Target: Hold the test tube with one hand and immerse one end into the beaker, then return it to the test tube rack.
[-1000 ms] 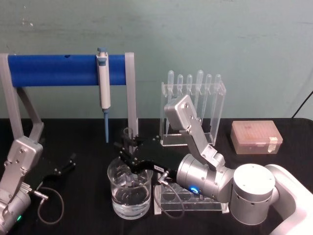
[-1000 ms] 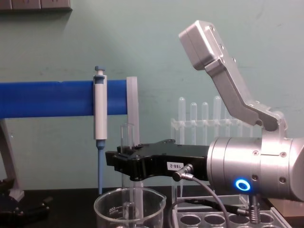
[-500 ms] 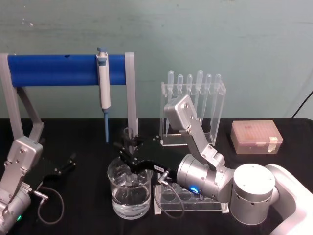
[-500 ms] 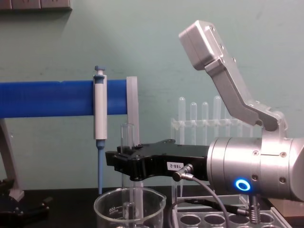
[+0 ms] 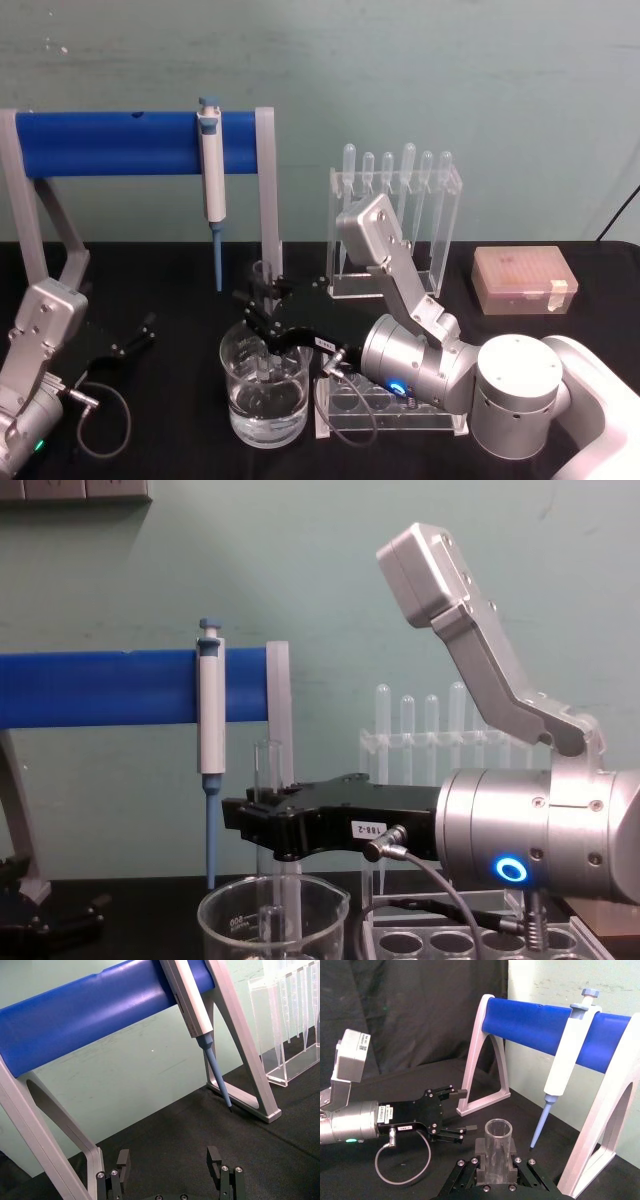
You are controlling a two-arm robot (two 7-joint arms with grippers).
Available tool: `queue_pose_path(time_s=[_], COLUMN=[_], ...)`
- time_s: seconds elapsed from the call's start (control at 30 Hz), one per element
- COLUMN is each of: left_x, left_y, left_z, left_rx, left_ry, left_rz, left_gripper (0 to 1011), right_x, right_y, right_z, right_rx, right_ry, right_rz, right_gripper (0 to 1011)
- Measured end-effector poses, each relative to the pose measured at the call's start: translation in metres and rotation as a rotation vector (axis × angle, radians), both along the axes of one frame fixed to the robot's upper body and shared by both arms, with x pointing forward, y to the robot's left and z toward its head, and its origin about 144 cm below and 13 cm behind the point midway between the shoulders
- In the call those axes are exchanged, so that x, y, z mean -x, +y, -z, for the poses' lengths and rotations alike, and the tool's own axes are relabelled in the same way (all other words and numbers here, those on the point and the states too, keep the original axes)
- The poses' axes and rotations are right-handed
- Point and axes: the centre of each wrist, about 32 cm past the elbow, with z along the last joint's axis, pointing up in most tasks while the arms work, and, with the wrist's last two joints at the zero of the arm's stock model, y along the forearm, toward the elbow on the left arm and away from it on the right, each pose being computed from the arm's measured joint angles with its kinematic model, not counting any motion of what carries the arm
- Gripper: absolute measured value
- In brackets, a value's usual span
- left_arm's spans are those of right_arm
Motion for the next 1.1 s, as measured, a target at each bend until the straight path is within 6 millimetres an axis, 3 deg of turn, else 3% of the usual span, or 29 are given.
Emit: queue_pose_path(time_s=[1.1], left_x=[0.0], left_y=[0.0], left_z=[0.0], left_rx=[0.0], left_ry=[0.0], left_rz=[0.0], left_gripper=[1000], right_x=[0.0], right_y=[0.0], right_z=[0.0], right_rx=[0.0], right_ry=[0.0], right_rz=[0.0], right_gripper=[224])
